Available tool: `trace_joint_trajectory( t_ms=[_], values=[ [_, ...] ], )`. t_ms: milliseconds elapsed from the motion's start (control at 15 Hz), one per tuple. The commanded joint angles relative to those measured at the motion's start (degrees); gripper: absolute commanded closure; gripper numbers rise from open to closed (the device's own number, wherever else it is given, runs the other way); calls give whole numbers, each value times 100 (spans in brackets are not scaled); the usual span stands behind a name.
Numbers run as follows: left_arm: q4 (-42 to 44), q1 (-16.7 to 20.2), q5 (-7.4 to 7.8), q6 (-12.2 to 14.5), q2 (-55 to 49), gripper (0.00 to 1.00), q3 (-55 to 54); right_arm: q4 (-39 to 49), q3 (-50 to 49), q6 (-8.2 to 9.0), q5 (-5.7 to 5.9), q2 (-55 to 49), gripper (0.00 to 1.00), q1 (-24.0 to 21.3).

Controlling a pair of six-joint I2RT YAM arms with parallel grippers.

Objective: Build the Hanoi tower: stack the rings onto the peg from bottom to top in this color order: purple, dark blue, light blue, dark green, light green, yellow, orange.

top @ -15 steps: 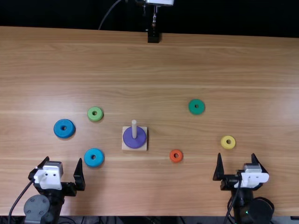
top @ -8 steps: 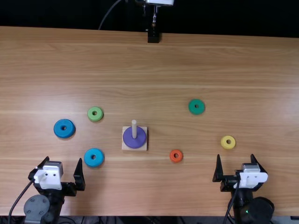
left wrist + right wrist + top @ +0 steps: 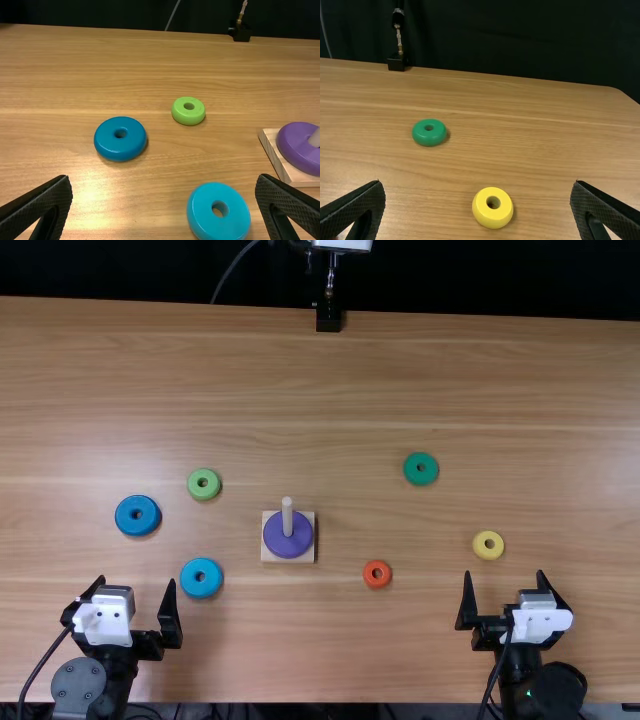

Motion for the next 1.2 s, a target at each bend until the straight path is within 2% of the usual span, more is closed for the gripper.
trace_joint_trajectory(
  t_ms=[0,267,400,467,667,867,1133],
  values=[
    [-433,40,-8,80,-58,0,-639,-435,-291,-16,-62,-71,0,-49],
    [-454,155,23,91,-58,0,-639,-435,-291,-16,-62,-71,0,-49],
    [-443,164,97,80,-58,0,-639,-435,-291,-16,-62,-71,0,-49],
    [-412,164,181,101,-58,0,-631,-435,-291,-16,-62,-71,0,-49],
    [-232,287,160,91,215,0,530,-435,-291,-16,-62,-71,0,-49],
    [-306,418,181,101,1155,0,1795,-435,-291,-16,-62,-71,0,-49],
    [-327,541,87,70,2772,0,3351,-435,-291,-16,-62,-71,0,-49]
  ],
)
